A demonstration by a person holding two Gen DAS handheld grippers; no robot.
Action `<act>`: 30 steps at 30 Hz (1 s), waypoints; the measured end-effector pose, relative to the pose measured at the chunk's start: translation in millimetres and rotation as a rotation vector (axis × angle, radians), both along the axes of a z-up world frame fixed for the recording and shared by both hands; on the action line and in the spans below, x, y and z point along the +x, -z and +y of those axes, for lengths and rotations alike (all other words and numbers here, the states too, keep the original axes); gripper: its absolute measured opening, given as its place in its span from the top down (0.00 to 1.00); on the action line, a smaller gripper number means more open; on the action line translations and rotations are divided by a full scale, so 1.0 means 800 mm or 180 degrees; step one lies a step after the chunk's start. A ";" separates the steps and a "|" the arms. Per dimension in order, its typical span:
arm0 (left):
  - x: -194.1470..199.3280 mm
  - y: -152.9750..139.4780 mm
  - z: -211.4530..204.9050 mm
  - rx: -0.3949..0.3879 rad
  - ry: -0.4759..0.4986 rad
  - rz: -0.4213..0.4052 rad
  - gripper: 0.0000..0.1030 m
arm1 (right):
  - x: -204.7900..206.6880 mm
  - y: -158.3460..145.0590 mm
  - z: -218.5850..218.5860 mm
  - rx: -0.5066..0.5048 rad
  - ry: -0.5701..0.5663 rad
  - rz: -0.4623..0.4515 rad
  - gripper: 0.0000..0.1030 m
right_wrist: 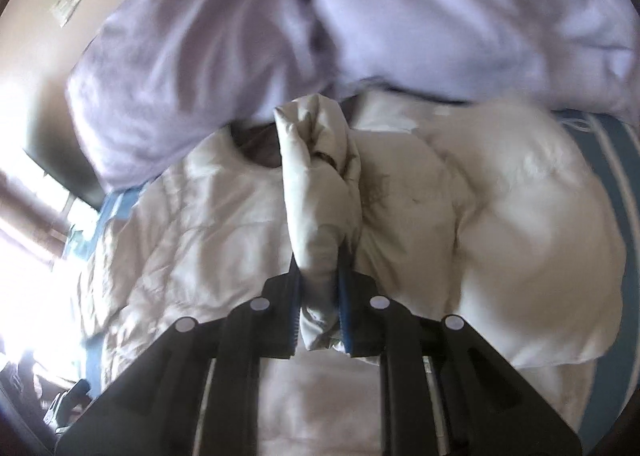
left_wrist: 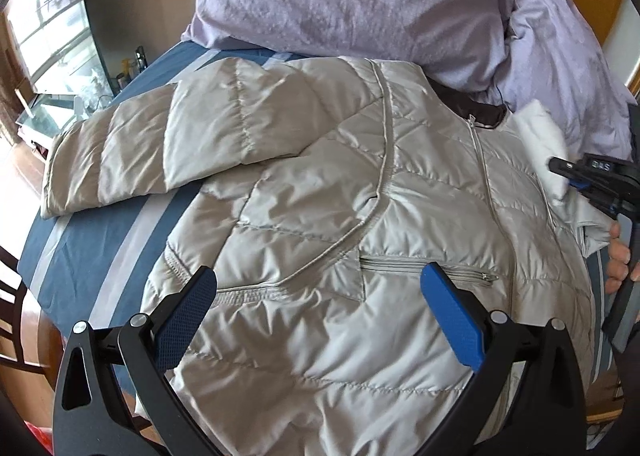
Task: Fold large clothes
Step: 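Fold the held sleeve across the jacket body with the right tool, then open, then reach the left tool to the other sleeve cuff and grasp it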
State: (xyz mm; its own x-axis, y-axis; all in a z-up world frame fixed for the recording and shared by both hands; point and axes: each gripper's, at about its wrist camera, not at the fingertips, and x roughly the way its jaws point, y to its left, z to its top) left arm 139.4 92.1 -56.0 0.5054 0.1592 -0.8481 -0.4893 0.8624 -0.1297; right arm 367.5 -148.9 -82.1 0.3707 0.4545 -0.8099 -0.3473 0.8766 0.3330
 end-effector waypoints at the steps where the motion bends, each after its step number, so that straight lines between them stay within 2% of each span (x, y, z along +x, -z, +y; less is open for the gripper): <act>1: -0.001 0.000 0.001 -0.0012 -0.0009 -0.0008 0.01 | -0.004 0.001 0.012 0.0011 -0.0057 0.0010 0.84; 4: -0.007 -0.001 0.008 -0.0069 -0.0049 -0.0042 0.01 | -0.013 0.006 0.050 -0.0023 -0.0216 0.0062 0.84; 8: -0.013 0.001 0.015 -0.0149 -0.0096 -0.0047 0.01 | -0.014 0.034 0.084 -0.0214 -0.0312 0.0142 0.82; 11: -0.017 0.001 0.020 -0.0159 -0.0117 -0.0053 0.01 | -0.018 0.055 0.095 -0.0347 -0.0396 0.0259 0.73; 13: -0.020 0.000 0.023 -0.0170 -0.0134 -0.0065 0.01 | -0.023 0.052 0.096 -0.0299 -0.0476 0.0255 0.50; 16: -0.024 0.003 0.032 -0.0226 -0.0187 -0.0075 0.01 | -0.029 0.026 0.093 -0.0149 -0.0538 0.0117 0.45; 18: -0.026 0.004 0.038 -0.0234 -0.0220 -0.0084 0.01 | -0.027 0.005 0.082 -0.0008 -0.0468 -0.0042 0.45; 21: -0.029 0.004 0.045 -0.0222 -0.0261 -0.0094 0.01 | -0.011 -0.002 0.067 -0.0082 -0.0222 -0.0139 0.45; 25: -0.034 0.004 0.059 -0.0189 -0.0334 -0.0101 0.01 | 0.011 0.021 0.060 -0.0441 0.0040 -0.0081 0.44; 28: -0.038 0.004 0.070 -0.0180 -0.0400 -0.0108 0.01 | 0.013 0.038 0.068 -0.0538 0.0022 -0.0014 0.36; 30: -0.042 0.004 0.080 -0.0149 -0.0468 -0.0114 0.01 | 0.007 0.044 0.081 -0.0609 -0.0029 -0.0074 0.30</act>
State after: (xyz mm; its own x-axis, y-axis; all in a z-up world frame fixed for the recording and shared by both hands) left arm 106.1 155.9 -59.2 0.5097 0.1946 -0.8381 -0.6042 0.7744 -0.1877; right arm 373.3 -84.5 -117.2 0.3868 0.2965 -0.8732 -0.3612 0.9199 0.1524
